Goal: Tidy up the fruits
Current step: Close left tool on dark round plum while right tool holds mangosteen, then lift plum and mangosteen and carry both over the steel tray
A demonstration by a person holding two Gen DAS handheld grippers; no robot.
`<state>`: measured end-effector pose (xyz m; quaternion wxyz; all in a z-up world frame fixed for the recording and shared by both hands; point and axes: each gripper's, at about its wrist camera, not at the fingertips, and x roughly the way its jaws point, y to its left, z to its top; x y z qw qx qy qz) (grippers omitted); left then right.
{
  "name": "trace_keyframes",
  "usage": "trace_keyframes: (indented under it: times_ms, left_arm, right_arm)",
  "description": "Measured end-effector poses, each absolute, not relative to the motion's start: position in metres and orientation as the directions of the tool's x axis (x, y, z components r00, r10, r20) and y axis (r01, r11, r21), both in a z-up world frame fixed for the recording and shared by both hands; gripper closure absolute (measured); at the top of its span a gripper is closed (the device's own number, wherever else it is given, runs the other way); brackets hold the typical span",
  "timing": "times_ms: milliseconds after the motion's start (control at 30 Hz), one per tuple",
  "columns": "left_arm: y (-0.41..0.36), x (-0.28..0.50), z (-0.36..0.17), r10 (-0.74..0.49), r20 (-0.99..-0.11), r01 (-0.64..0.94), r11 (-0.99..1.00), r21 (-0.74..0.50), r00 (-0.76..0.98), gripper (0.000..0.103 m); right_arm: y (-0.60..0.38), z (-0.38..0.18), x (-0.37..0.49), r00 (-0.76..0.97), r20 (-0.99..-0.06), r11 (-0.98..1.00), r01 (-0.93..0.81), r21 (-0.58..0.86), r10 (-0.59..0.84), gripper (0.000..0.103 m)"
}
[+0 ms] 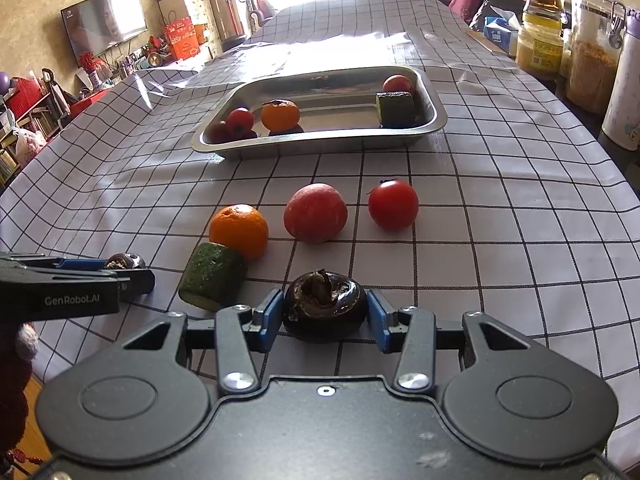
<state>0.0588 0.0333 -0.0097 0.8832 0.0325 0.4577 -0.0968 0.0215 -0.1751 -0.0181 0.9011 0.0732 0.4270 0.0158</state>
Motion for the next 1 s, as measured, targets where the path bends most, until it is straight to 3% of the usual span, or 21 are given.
trace_keyframes:
  times_ms: [67,367,567,733,1000]
  left_arm:
    - [0.032,0.059,-0.009,-0.145,-0.814,0.206,0.978,-0.032,0.562,0.053]
    - [0.029,0.075,-0.002,-0.210,-0.837,0.243,0.965,-0.095,0.506,0.053]
    - [0.024,0.097,0.018,-0.277,-0.827,0.282,0.948,-0.151,0.489,0.053]
    - [0.015,0.127,0.040,-0.264,-0.801,0.271,0.953,-0.133,0.537,0.053]
    - [-0.004,0.184,0.063,-0.252,-0.776,0.246,0.961,-0.129,0.578,0.053]
  right_arm:
    - [-0.175,-0.018,0.022,0.633,-0.769,0.989,0.035,0.144,0.089,0.057]
    - [-0.180,-0.015,0.027,0.603,-0.790,0.986,0.033,0.164,0.111,0.057]
    - [-0.198,-0.010,0.042,0.540,-0.818,0.969,0.019,0.245,0.196,0.057]
    - [-0.214,0.003,0.063,0.513,-0.817,0.949,0.012,0.314,0.264,0.057]
    - [-0.228,0.038,0.110,0.598,-0.775,0.957,0.041,0.286,0.206,0.057]
